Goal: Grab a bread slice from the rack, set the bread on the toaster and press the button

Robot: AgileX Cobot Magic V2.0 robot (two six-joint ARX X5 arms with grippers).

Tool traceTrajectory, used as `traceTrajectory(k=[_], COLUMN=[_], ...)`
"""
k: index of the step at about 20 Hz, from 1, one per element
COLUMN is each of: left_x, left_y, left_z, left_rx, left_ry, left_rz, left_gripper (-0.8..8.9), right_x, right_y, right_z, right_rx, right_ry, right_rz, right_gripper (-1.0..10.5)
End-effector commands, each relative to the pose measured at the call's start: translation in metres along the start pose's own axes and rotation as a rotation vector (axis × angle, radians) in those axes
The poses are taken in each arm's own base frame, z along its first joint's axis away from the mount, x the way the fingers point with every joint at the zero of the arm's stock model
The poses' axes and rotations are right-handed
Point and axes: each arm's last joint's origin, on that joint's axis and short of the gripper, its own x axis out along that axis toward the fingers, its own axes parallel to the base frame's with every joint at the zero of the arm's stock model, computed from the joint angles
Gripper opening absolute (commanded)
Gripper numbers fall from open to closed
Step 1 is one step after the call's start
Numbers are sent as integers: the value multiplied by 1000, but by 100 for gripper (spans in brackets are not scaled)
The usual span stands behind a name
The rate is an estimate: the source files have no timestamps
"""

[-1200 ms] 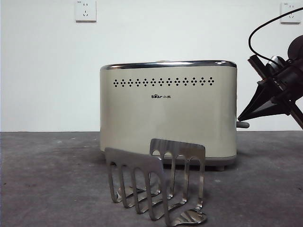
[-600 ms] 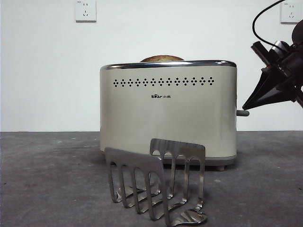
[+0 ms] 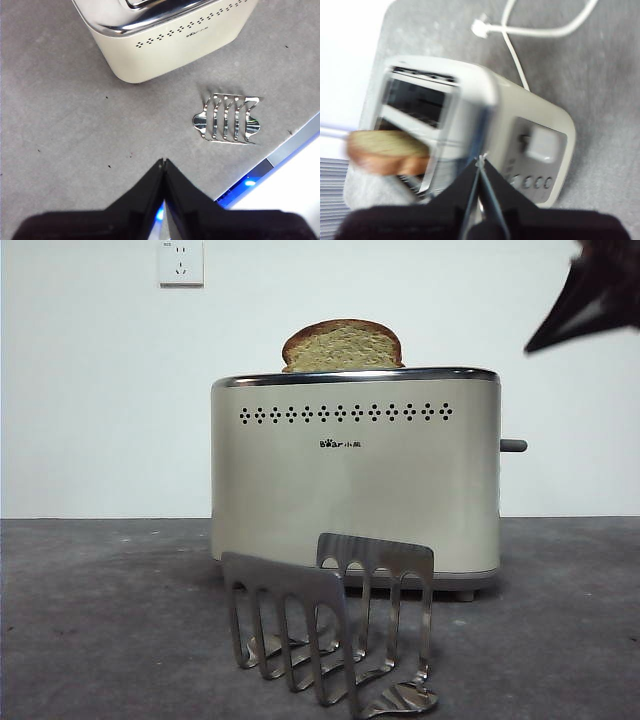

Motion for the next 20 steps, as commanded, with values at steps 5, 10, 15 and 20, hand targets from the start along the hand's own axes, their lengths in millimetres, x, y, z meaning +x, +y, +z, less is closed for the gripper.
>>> traceTrajectory(k=[5, 10, 15, 20], left_x=[1, 1, 1, 2], left_y=[1, 1, 1, 3], left_z=[-1, -1, -1, 0], left_rx=[12, 12, 12, 3], left_ry=[2, 2, 2, 4], left_rz=[5, 4, 5, 12], left_gripper=[-5, -5, -4, -4], right_x=[-76, -132, -146, -135], right_y=[62, 104, 116, 105], right_z=[-17, -54, -64, -53], right_rx=[-156, -196, -217, -184], right_ry=[-123, -222, -277, -228], right_rz=[-292, -398, -408, -439], right_gripper=[-7, -1, -1, -1])
